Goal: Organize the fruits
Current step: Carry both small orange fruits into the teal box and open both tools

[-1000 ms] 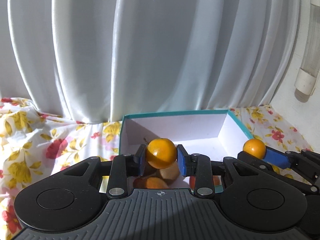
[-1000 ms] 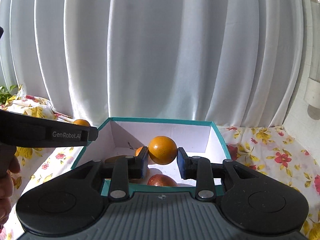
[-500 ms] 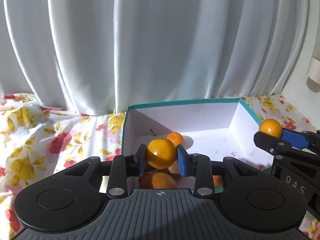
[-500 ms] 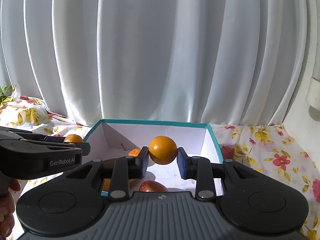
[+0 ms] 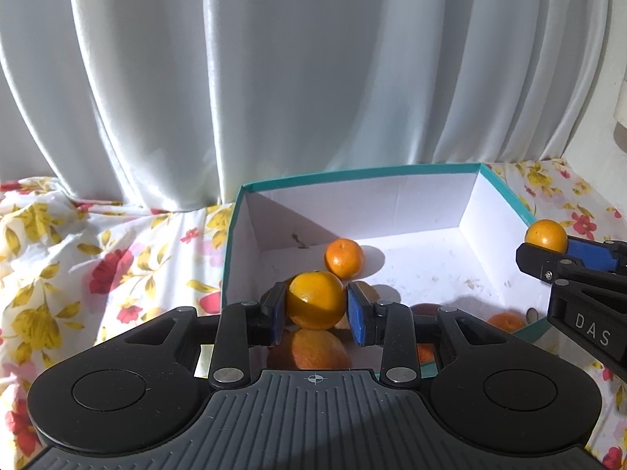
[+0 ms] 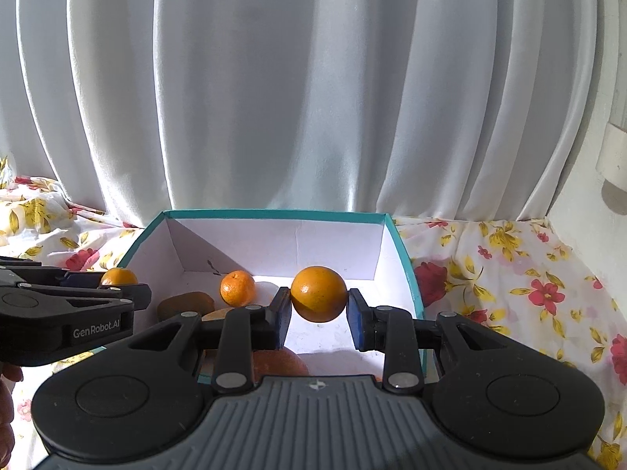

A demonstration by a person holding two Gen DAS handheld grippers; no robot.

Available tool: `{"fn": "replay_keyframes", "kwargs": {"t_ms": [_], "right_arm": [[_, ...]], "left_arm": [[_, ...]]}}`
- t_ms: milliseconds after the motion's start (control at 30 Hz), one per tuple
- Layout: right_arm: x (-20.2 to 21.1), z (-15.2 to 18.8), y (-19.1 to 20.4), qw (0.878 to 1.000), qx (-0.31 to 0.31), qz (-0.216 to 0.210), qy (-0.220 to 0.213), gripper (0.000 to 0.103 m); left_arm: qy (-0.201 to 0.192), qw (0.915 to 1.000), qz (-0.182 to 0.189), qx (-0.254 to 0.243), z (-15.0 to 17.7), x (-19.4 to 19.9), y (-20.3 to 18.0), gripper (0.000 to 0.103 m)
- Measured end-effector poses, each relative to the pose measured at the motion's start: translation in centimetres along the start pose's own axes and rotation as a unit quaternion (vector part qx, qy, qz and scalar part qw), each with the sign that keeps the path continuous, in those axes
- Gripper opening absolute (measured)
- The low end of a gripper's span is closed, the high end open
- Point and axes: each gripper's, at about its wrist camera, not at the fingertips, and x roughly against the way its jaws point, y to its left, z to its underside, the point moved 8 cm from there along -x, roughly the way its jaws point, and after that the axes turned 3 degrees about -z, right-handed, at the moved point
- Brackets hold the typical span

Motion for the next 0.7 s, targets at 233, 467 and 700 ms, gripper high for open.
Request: {"fn": "replay_keyframes", "kwargs": {"t_ms": [233,467,700], "right_arm": [[-1.4,0.5,-0.7,1.0,-0.002,0.004,0.014,0.03],[-2.6,0.9,-0.9,0.999,0.001,0.007,0.032,0.03],[-3.3,1.3,-1.0,0.999,0.0,0.007,0.038,0.032]], "left_arm": [[0.016,0.9998,-0.006,-0.007,0.4,-1.2,-0.4,0.036],[0.03,0.9994,-0.009,-0.013,0.8,-2.3,-0.8,0.036],[0.025,0.9994,-0.011,-0.024,0.9,-2.4,-1.3,0.046]]}}
